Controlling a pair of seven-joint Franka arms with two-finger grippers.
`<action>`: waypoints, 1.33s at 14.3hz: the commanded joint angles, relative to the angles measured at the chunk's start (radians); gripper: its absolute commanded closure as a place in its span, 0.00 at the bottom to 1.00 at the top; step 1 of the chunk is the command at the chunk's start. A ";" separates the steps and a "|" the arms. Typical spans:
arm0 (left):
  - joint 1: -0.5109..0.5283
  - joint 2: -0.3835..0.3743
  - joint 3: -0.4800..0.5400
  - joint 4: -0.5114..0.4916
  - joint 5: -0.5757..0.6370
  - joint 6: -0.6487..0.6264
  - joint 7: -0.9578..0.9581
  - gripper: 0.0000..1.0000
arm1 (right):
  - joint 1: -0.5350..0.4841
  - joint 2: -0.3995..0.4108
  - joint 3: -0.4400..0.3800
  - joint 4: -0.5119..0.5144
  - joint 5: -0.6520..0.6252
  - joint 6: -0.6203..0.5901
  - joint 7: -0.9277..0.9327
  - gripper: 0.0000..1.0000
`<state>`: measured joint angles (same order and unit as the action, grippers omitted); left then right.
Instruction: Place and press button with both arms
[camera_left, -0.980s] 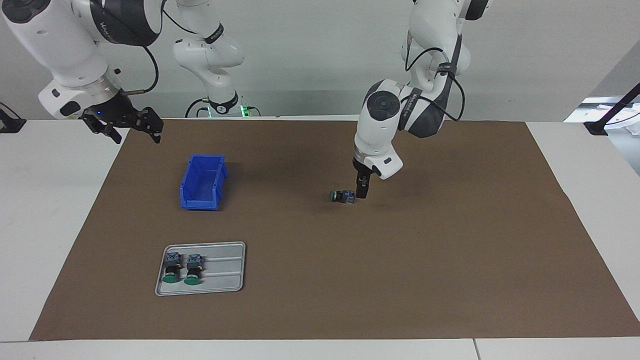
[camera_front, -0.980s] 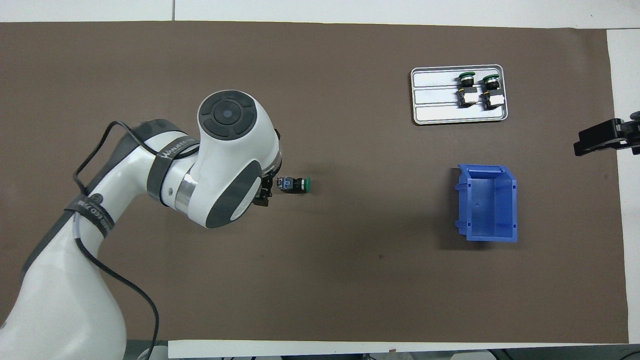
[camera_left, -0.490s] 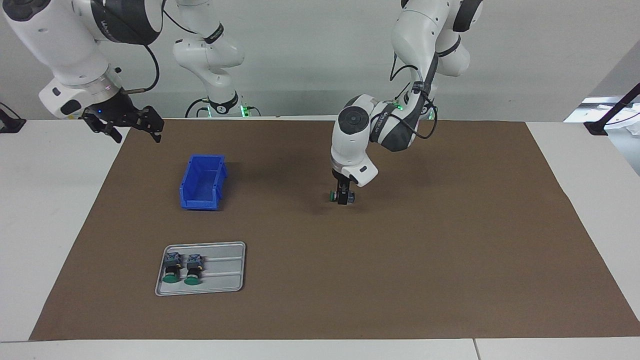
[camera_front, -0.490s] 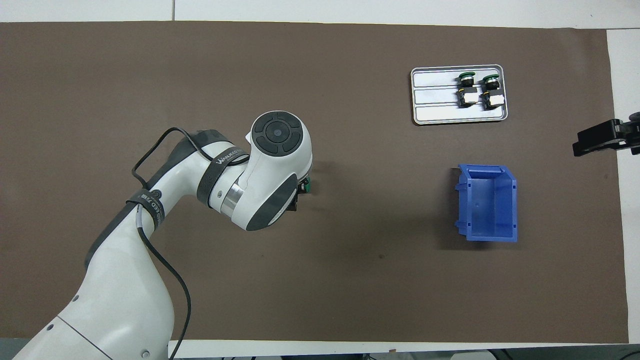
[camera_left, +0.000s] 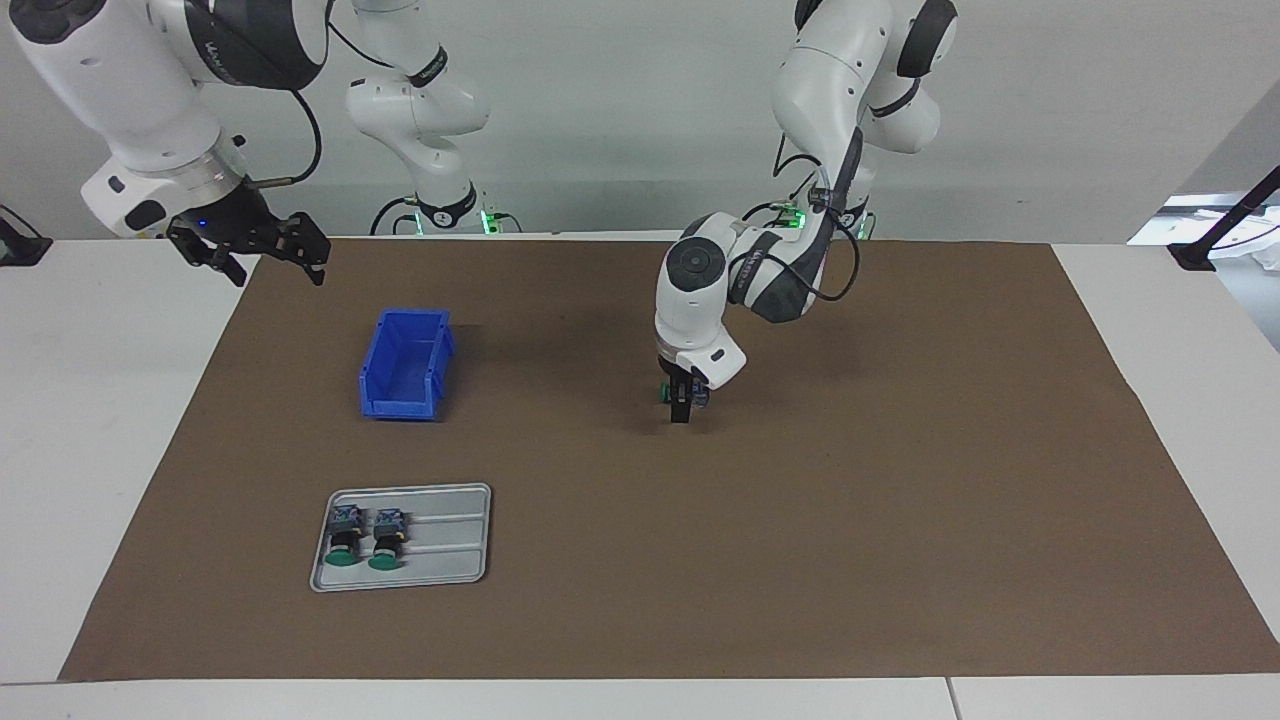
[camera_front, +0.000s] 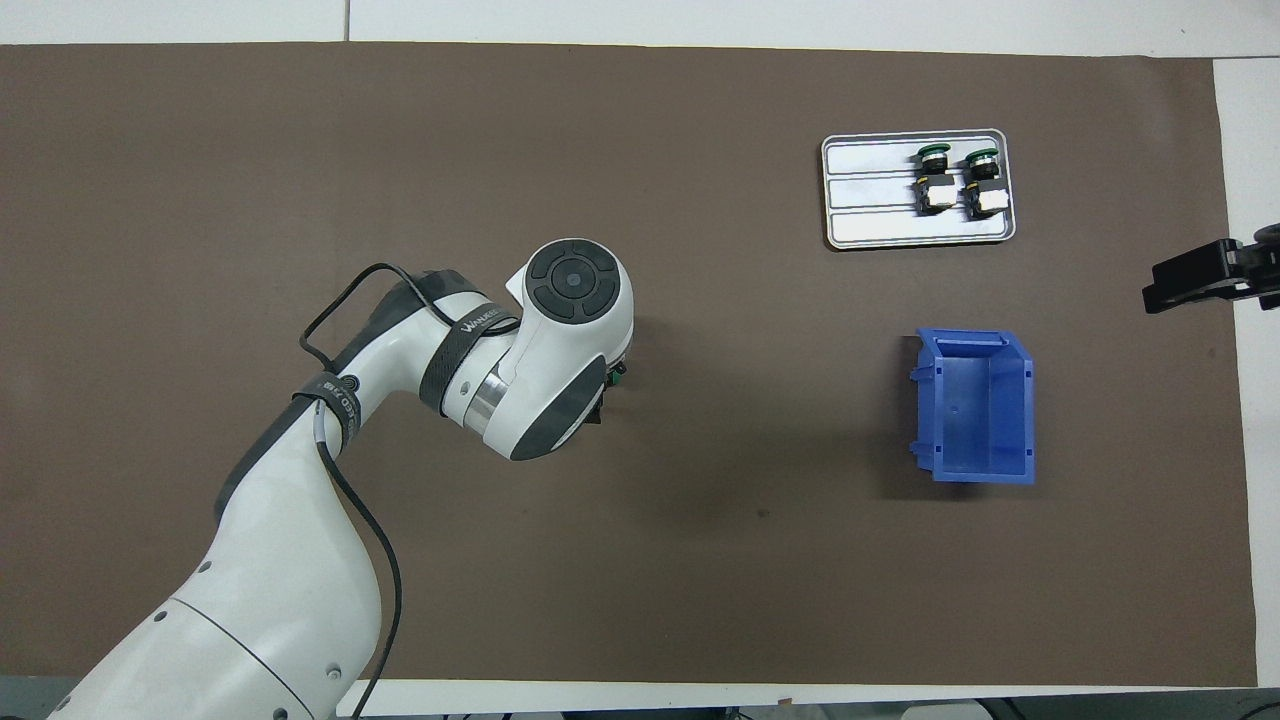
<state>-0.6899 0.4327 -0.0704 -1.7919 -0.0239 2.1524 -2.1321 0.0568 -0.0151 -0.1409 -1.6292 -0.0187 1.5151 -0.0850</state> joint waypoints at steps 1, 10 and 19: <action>-0.017 -0.011 0.014 -0.021 0.015 0.023 -0.026 0.09 | -0.003 -0.022 0.000 -0.024 0.005 0.000 -0.016 0.01; -0.026 -0.012 0.014 -0.023 0.015 0.023 -0.051 0.53 | -0.003 -0.022 0.000 -0.024 0.005 0.000 -0.016 0.01; -0.031 -0.012 0.017 -0.003 0.015 -0.015 -0.042 0.87 | -0.003 -0.022 0.000 -0.024 0.005 0.000 -0.016 0.01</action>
<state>-0.7045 0.4326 -0.0701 -1.7930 -0.0227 2.1555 -2.1648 0.0569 -0.0155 -0.1409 -1.6299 -0.0187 1.5151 -0.0850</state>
